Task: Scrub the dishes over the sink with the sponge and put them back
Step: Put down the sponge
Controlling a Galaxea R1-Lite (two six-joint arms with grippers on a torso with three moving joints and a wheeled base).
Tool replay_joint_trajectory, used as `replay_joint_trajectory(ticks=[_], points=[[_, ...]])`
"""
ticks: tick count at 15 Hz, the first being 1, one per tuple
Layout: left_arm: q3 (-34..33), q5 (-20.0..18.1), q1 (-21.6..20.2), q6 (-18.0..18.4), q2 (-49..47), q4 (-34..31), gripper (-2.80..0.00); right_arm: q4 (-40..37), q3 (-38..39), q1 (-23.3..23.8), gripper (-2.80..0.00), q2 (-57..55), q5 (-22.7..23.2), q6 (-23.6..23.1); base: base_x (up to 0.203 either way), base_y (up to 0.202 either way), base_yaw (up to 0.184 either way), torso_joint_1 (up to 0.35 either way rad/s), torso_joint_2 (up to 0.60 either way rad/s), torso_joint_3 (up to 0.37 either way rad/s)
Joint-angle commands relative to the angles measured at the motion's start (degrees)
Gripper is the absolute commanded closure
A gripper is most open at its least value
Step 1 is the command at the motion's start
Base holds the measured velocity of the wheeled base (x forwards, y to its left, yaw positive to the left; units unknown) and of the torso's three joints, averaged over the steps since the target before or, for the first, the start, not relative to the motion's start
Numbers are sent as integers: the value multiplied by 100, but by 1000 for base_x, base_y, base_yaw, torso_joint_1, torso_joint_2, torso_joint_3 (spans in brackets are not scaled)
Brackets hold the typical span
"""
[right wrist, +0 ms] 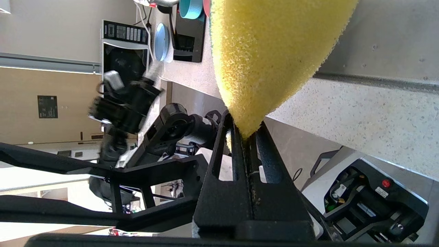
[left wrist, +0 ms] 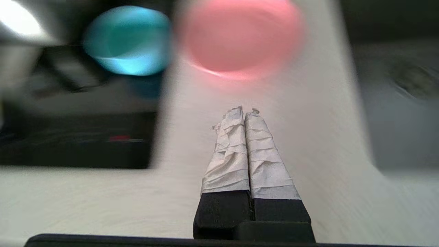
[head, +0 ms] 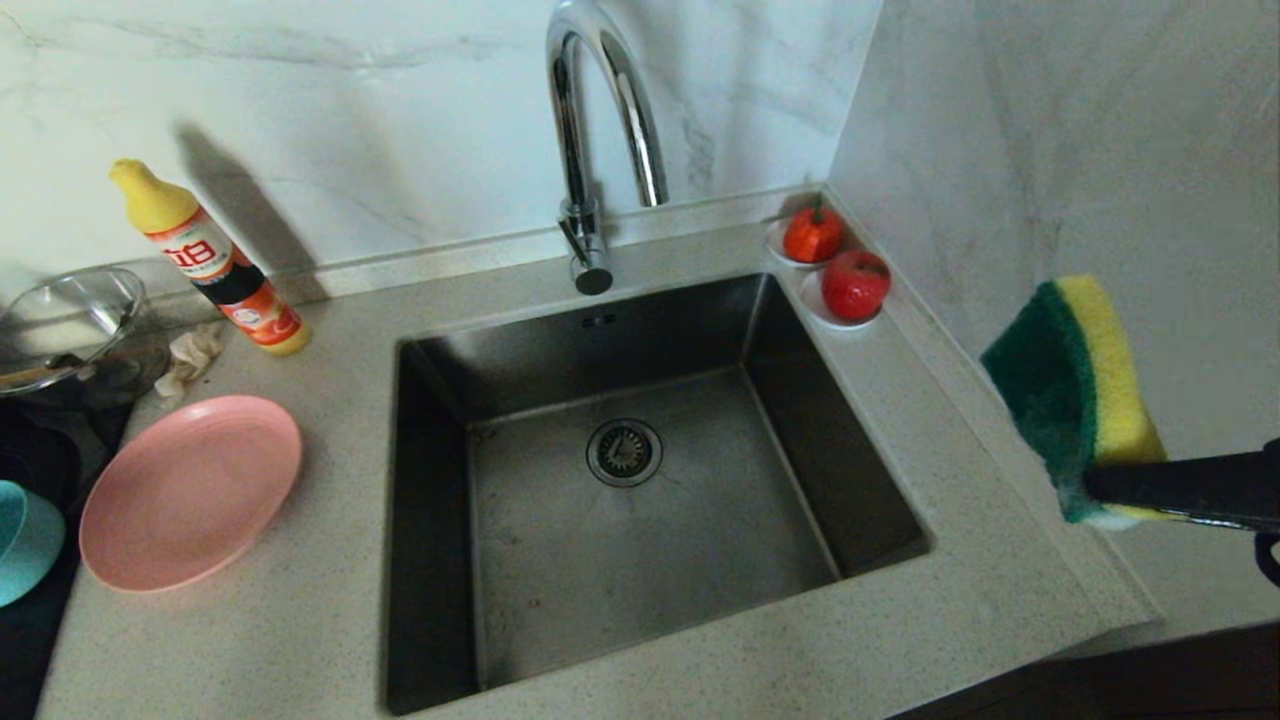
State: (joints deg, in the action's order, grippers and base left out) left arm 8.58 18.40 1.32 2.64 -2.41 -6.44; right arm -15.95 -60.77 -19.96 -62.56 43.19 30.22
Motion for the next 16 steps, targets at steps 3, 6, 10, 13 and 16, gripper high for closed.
replay_joint_trajectory(ticks=[3,6,10,13,16], points=[[-839,-1951,-16,50,267,588,0,-5,12,-47,0,-8,-417,-71,0,0,0,0,0,0],[-858,-1936,-17,-35,267,662,0,-22,23,-204,0,5,-899,-201,0,0,0,0,0,0],[-858,-1919,-17,-35,267,662,0,-625,-242,-281,0,-24,-1657,-592,0,0,0,0,0,0],[-858,-1910,-17,-44,267,662,0,-999,-244,-669,0,-112,-2867,-1126,0,0,0,0,0,0],[-858,-1910,-17,-44,267,662,0,-1686,-142,-1425,0,-164,-4512,-1780,0,0,0,0,0,0]])
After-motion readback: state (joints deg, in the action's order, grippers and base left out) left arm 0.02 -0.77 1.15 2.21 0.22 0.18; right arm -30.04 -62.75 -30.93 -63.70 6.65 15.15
